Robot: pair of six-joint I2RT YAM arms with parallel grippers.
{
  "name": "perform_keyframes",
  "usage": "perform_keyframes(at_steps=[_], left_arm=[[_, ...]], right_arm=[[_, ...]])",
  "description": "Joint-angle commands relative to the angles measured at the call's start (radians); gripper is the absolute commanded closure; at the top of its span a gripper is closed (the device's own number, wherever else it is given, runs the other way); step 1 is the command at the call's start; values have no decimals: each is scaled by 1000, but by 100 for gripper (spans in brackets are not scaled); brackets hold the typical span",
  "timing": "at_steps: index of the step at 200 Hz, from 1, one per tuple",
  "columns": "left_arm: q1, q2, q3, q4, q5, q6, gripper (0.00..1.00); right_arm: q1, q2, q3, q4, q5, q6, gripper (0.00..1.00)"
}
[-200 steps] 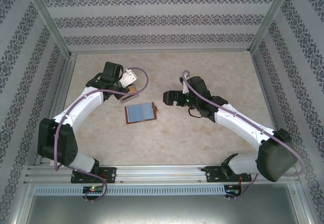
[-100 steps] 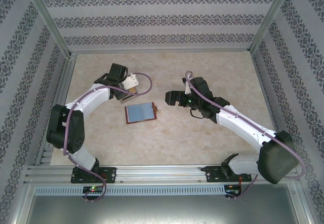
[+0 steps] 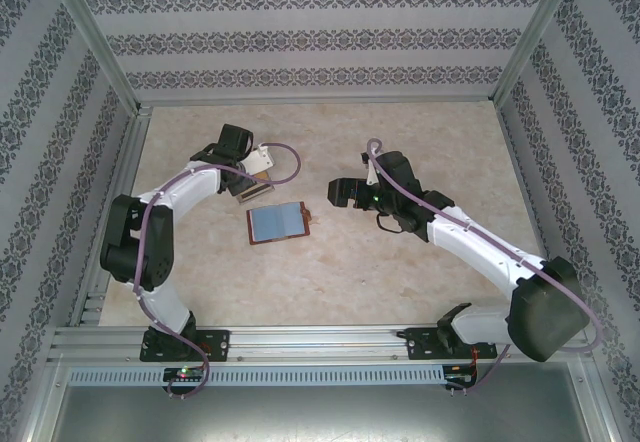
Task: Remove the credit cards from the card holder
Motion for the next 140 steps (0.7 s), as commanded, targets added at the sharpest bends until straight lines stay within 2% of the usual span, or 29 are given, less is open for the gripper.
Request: perform_keyframes(at_steps=[1, 8, 34, 46, 87, 140], left_arm=[[19, 30, 31, 22, -33, 2, 91], [20, 34, 39, 22, -36, -6, 85], [23, 54, 62, 35, -80, -21, 83], [26, 66, 70, 43, -99, -23, 78], [38, 95, 94, 86, -189, -55, 78], [42, 21, 107, 32, -94, -157, 76]], right_arm=[[-7, 16, -3, 17, -14, 13, 2], [-7, 19, -2, 18, -14, 12, 2], [-7, 27, 3, 23, -23, 14, 2], [-7, 32, 4, 25, -25, 16, 2], [-8, 37, 8, 24, -31, 16, 2], [-11, 20, 1, 17, -25, 11, 2]])
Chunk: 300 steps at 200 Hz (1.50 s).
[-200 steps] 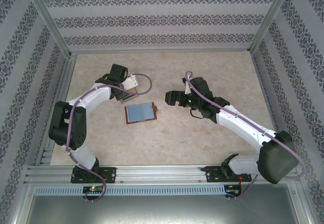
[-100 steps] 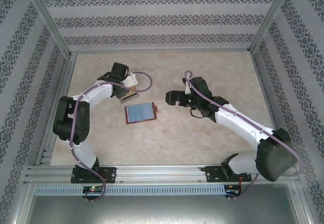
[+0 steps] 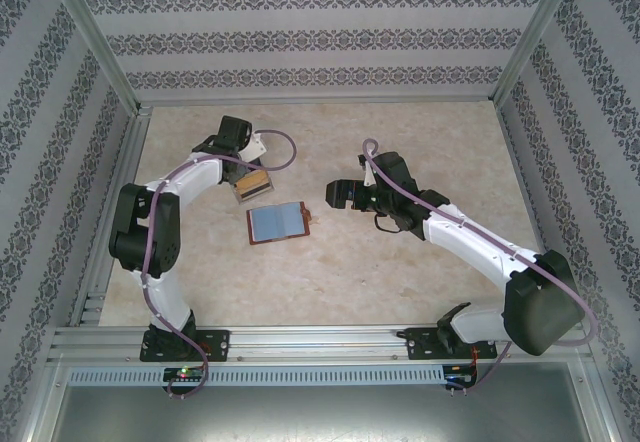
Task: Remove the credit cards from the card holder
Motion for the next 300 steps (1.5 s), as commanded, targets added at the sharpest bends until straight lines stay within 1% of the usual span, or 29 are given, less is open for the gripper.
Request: perform_keyframes(at_steps=[1, 24, 39, 47, 56, 64, 75, 79, 85, 89, 103, 121, 137, 144, 161, 171, 176, 181, 189, 206, 226, 240, 247, 266, 273, 280, 284, 292, 300], left_arm=[[11, -66, 14, -14, 38, -78, 76], [13, -158, -27, -4, 84, -172, 75], [17, -232, -65, -1, 126, -265, 66], [18, -276, -85, -2, 145, -319, 59], [20, -328, -110, 0, 161, -389, 49], [22, -380, -142, 8, 174, -453, 31], [24, -453, -198, 33, 174, -541, 27], [24, -479, -220, 44, 167, -575, 17], [26, -520, -259, 70, 151, -633, 5], [26, -549, -287, 85, 135, -669, 0], [25, -646, -389, 148, 69, -797, 1], [27, -750, -515, 197, -54, -936, 1], [28, -804, -623, 222, -173, -1043, 1], [29, -812, -672, 242, -201, -1091, 1], [35, -811, -730, 243, -199, -1103, 1], [42, -797, -760, 258, -236, -1096, 1], [50, -782, -767, 285, -260, -1091, 1], [66, -772, -754, 265, -259, -1088, 1], [79, -750, -759, 311, -274, -1052, 1], [120, -690, -796, 482, -228, -933, 1], [198, -570, -825, 632, -177, -930, 1], [232, -503, -848, 760, -134, -910, 1], [247, -488, -834, 765, -102, -913, 1], [289, -436, -850, 909, 21, -916, 1], [309, -416, -834, 900, 63, -934, 1], [319, -389, -836, 938, 97, -945, 1], [322, -377, -840, 960, 121, -938, 1], [324, -377, -823, 928, 169, -921, 1], [324, -369, -830, 961, 226, -896, 1]], right_arm=[[-11, -13, 0, 9, -5, 8, 2], [-19, -42, -6, -8, 17, -4, 2], [-30, -78, -19, -24, 51, -14, 2], [-38, -102, -29, -33, 76, -19, 2], [-49, -131, -43, -45, 110, -26, 2], [-60, -161, -58, -56, 144, -33, 2], [-76, -204, -81, -68, 200, -48, 2], [-82, -220, -91, -71, 220, -56, 2], [-90, -247, -104, -76, 256, -69, 2], [-97, -264, -115, -80, 283, -78, 2], [-117, -326, -163, -67, 373, -134, 2], [-134, -402, -236, -32, 511, -215, 2], [-156, -452, -320, 35, 605, -312, 2], [-168, -468, -356, 63, 641, -343, 2], [-208, -477, -425, 143, 672, -436, 2], [-234, -466, -467, 206, 671, -482, 2], [-248, -456, -484, 236, 670, -491, 2], [-266, -446, -500, 261, 666, -490, 2], [-302, -422, -519, 302, 639, -479, 2], [-383, -353, -539, 386, 563, -424, 2], [-427, -247, -549, 545, 535, -414, 2], [-442, -170, -542, 646, 515, -432, 2], [-450, -135, -525, 665, 498, -433, 2], [-468, -43, -488, 748, 438, -455, 2], [-472, -16, -476, 773, 421, -467, 2], [-475, 9, -467, 796, 397, -485, 2], [-475, 19, -455, 791, 385, -498, 2], [-476, 34, -443, 795, 349, -523, 2], [-478, 49, -451, 828, 313, -545, 2]])
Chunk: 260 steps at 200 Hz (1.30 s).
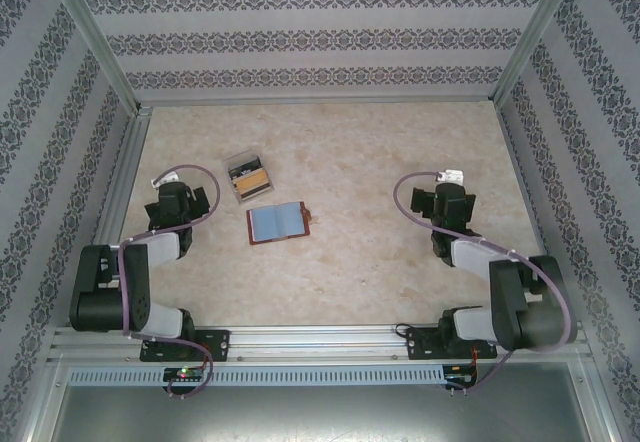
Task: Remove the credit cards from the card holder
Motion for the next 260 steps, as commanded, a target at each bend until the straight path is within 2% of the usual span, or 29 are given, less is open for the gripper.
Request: perform_keyframes(at_steps=[1, 13, 33, 50, 68, 77, 95, 109, 114, 123, 134, 143, 153, 260], left_arm=[[15, 23, 13, 162, 205, 46, 1], [15, 25, -8, 214, 279, 79, 1], [14, 30, -13, 231, 322, 97, 1], [11, 51, -1, 230, 394, 127, 1], [-6, 89, 33, 208, 457, 177, 0], [-16, 87, 40, 193, 448, 184, 0], [-17, 82, 11, 242, 436, 184, 0], [-36, 85, -17, 287, 377, 187, 0], [-50, 101, -39, 327, 345, 193, 1], [-57, 148, -90, 506, 322, 188, 1], [-58, 104, -52, 347, 275, 174, 1], [-61, 130, -53, 402, 288, 183, 1], [-68, 115, -40, 344, 276, 186, 1], [-77, 121, -33, 343, 278, 197, 1]], right_arm=[[-9, 38, 33, 161, -128, -82, 2], [-18, 84, -16, 302, -161, -90, 2], [-33, 174, -59, 483, -185, -78, 2], [-39, 142, -31, 377, -197, -78, 2], [-45, 163, -36, 422, -200, -69, 2], [-46, 149, -27, 379, -202, -71, 2], [-46, 157, -33, 403, -202, -73, 2], [-46, 157, -32, 402, -202, -73, 2], [-46, 157, -34, 405, -203, -72, 2], [-46, 152, -31, 393, -203, -73, 2], [-46, 156, -32, 402, -203, -73, 2], [-47, 154, -31, 395, -203, -73, 2], [-46, 155, -31, 397, -200, -71, 2], [-50, 155, -28, 391, -203, -67, 2]])
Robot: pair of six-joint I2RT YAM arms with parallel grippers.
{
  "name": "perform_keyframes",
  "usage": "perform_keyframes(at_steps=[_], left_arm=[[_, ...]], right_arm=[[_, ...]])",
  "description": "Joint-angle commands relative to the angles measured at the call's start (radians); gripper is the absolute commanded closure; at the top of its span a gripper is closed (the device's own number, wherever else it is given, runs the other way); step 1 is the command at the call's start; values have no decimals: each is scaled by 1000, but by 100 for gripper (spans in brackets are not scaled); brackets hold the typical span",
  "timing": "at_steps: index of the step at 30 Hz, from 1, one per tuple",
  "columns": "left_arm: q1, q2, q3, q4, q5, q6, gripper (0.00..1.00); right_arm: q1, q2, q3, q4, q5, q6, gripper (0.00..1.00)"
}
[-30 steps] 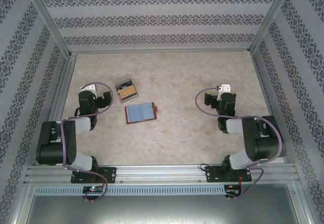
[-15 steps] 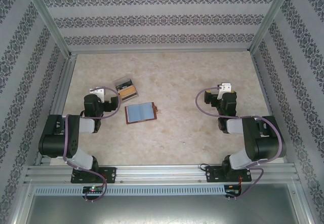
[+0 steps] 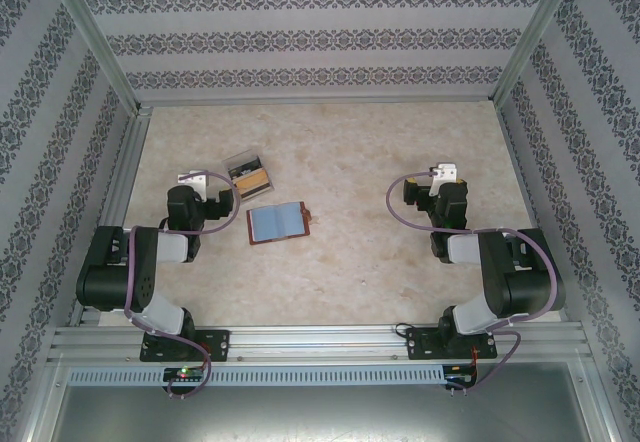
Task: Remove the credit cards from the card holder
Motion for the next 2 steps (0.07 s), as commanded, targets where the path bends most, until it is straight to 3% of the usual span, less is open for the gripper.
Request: perform_keyframes(at_steps=[1, 2], left_arm=[[-8, 4, 22, 29, -6, 20, 1], [-8, 2, 22, 29, -6, 19, 1]], right_arm=[[-9, -4, 8, 26, -21, -3, 2], [-10, -5, 9, 25, -26, -2, 2]])
